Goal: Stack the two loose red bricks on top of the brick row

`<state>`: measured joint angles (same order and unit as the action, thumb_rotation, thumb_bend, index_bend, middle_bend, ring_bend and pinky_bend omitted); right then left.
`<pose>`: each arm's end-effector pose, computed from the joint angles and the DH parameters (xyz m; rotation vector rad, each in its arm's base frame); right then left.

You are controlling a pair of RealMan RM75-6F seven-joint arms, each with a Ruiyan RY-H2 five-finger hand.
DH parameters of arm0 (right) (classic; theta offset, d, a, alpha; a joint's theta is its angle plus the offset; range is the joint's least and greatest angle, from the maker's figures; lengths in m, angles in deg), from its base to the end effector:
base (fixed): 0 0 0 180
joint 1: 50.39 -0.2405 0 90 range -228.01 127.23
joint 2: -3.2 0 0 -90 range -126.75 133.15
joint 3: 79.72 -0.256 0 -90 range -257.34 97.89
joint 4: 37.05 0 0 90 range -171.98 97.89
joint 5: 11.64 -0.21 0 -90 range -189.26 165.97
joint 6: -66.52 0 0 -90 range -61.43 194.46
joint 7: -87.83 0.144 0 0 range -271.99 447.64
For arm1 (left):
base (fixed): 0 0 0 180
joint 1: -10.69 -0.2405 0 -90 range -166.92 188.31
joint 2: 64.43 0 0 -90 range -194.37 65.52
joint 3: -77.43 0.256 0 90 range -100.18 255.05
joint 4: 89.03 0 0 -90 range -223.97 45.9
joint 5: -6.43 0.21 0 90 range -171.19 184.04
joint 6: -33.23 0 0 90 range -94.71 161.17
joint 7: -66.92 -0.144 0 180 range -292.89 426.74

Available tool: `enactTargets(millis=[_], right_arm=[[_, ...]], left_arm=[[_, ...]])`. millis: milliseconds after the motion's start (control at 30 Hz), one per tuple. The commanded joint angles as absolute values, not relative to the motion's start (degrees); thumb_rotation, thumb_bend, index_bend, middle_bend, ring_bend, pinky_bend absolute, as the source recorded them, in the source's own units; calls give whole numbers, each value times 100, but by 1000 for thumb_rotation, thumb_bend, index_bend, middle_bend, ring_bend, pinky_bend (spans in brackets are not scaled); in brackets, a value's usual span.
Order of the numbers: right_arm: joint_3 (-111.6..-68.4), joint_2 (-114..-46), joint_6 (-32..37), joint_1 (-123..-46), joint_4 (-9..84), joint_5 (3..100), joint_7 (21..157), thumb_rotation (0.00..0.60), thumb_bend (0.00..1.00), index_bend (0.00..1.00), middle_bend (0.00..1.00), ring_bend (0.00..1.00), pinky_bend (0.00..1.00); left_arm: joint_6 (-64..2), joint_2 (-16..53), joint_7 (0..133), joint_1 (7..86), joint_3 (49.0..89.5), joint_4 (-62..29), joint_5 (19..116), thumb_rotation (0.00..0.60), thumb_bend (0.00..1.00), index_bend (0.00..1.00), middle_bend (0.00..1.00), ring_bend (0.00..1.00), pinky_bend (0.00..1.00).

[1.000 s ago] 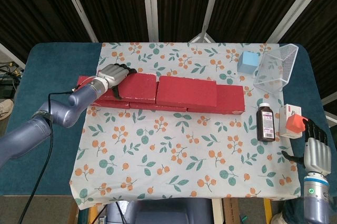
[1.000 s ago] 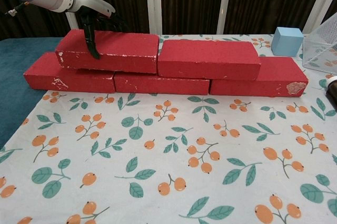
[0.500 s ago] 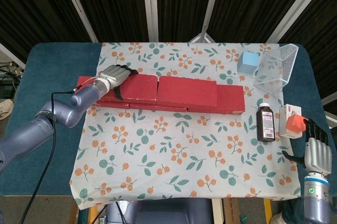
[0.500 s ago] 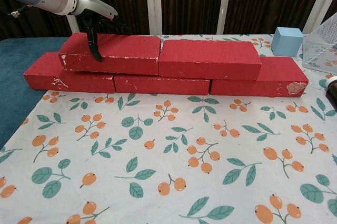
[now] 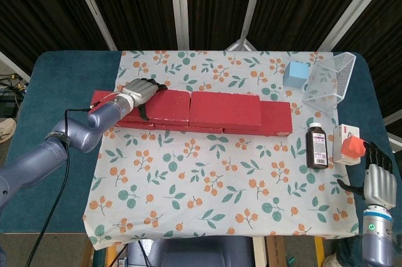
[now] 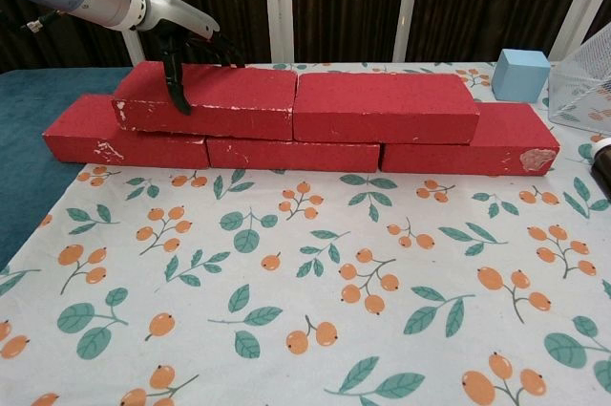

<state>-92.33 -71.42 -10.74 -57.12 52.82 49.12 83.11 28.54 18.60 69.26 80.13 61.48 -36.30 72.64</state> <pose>-0.3462 -0.2144 0.1252 0.9886 -1.1582 0.7957 -0.0951 0.5010 0.0352 -2.0977 -0.9734 -0.4755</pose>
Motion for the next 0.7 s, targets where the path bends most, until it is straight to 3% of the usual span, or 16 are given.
enactTargets(millis=[33,700], right_arm=[[-9239,-7146,-1070,-5714,5282,4906,8308,600,55,0,0,0,0],[-9258,-7166,-1080,-5707,5302,4864,8263,600,54,0,0,0,0]], left_arm=[[2860,1861,6964,8019,6159,-3624,7291,600,145,478,378,68,117],[2781,1939,7207,8019,6260,-3725,7462,600,145,470,373,68,117]])
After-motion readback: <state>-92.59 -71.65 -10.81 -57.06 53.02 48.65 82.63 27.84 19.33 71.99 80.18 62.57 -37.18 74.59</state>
